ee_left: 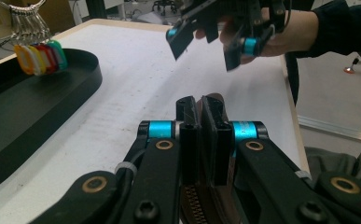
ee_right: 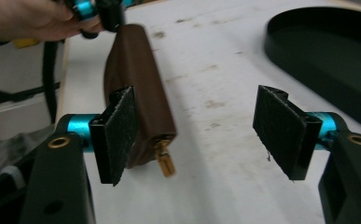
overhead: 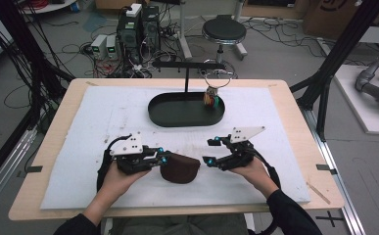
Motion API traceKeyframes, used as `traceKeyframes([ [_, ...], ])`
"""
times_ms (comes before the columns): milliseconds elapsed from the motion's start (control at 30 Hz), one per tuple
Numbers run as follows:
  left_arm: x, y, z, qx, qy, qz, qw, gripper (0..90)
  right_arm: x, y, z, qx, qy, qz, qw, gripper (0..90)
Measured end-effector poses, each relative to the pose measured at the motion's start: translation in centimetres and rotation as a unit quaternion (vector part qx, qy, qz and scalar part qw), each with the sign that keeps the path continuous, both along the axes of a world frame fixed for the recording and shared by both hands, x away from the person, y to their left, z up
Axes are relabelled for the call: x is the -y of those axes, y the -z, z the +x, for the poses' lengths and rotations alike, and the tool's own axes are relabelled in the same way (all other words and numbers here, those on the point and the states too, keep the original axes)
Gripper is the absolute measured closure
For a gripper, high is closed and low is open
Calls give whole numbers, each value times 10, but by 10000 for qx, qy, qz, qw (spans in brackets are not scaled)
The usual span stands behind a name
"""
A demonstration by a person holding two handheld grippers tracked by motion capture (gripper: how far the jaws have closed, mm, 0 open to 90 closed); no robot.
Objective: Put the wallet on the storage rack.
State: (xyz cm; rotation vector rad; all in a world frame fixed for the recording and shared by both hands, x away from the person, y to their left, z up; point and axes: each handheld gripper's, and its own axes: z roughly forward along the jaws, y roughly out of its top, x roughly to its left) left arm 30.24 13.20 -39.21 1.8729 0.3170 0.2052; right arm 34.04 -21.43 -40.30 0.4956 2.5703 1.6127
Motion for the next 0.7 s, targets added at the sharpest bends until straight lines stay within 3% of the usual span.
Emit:
traceKeyframes([
  [300, -1, 0, -2, 56, 71, 10, 10000, 854, -31, 17, 3, -458, -566, -370, 9967, 362],
  [433, -2, 1, -2, 37, 71, 8, 10000, 850, -38, 24, 6, -638, -784, -528, 9935, 458],
  [500, -3, 1, -2, 25, 54, 15, 10000, 848, -40, 24, 5, -610, -887, -549, 9927, 529],
  [700, -6, 2, -1, 11, 20, 43, 10000, 845, -39, 24, 5, -513, -986, -517, 9925, 596],
])
